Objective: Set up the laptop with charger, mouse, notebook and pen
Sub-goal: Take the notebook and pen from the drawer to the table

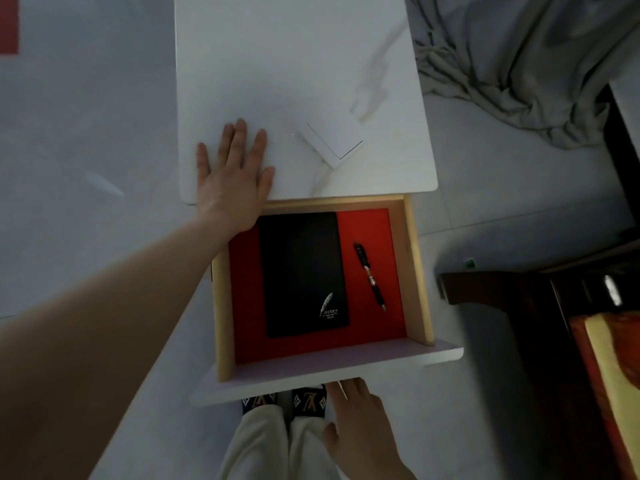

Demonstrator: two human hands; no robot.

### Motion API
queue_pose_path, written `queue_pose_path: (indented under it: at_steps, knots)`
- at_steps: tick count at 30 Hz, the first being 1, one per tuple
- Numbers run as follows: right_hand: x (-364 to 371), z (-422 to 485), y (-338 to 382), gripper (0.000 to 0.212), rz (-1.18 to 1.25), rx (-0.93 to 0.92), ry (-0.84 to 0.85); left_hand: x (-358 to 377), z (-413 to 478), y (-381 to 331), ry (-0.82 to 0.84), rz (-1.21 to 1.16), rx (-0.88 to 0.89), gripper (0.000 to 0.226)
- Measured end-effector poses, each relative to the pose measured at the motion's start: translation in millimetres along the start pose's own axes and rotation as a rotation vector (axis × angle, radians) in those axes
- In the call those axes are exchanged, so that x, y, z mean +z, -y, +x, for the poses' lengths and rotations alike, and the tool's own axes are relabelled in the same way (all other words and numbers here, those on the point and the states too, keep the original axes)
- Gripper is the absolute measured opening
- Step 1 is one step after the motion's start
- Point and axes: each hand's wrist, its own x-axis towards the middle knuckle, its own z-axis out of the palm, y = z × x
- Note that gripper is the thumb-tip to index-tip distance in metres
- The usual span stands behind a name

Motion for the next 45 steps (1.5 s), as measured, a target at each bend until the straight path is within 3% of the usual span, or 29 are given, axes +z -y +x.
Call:
queue_pose_path:
  at_steps: [3,6,8,9,10,12,14,15,18,23,38,40,45]
  knots:
    - [-17,0,-8,0.075,0.009,-0.009,0.063,-1,-8,-4,-0.027,-0.059,-0.019,0.059]
    - [-52,3,-5,0.065,0.024,-0.042,0.291,1,-38,-14,-0.188,-0.168,0.06,0.053]
    - [-87,11,-7,0.048,0.12,-0.025,0.467,10,-71,-22,-0.241,-0.271,0.194,0.047]
    - [-104,20,-9,0.033,0.23,-0.019,0.479,18,-88,-24,-0.22,-0.307,0.233,0.045]
    - [-119,30,-11,0.02,0.372,0.011,0.42,28,-105,-25,-0.167,-0.335,0.237,0.045]
    - [-140,60,-18,0.015,0.533,0.12,0.106,47,-130,-28,-0.03,-0.371,0.149,0.048]
    - [-145,94,-29,0.023,0.46,0.208,-0.185,64,-146,-33,0.083,-0.416,-0.04,0.057]
    - [-144,110,-33,0.029,0.39,0.238,-0.241,69,-150,-36,0.118,-0.449,-0.151,0.061]
    - [-131,142,-44,0.044,0.262,0.337,-0.176,77,-153,-45,0.174,-0.597,-0.404,0.071]
    - [-105,152,-46,0.054,0.109,0.377,-0.123,73,-148,-56,0.17,-0.739,-0.54,0.076]
    - [-93,155,-57,0.042,0.052,0.301,-0.215,63,-115,-79,0.147,-1.246,-0.983,0.085]
    - [-93,156,-60,0.041,0.07,0.287,-0.208,61,-111,-76,0.224,-1.283,-0.978,0.083]
    - [-101,158,-64,0.041,0.202,0.324,-0.122,58,-110,-84,0.349,-1.338,-0.759,0.054]
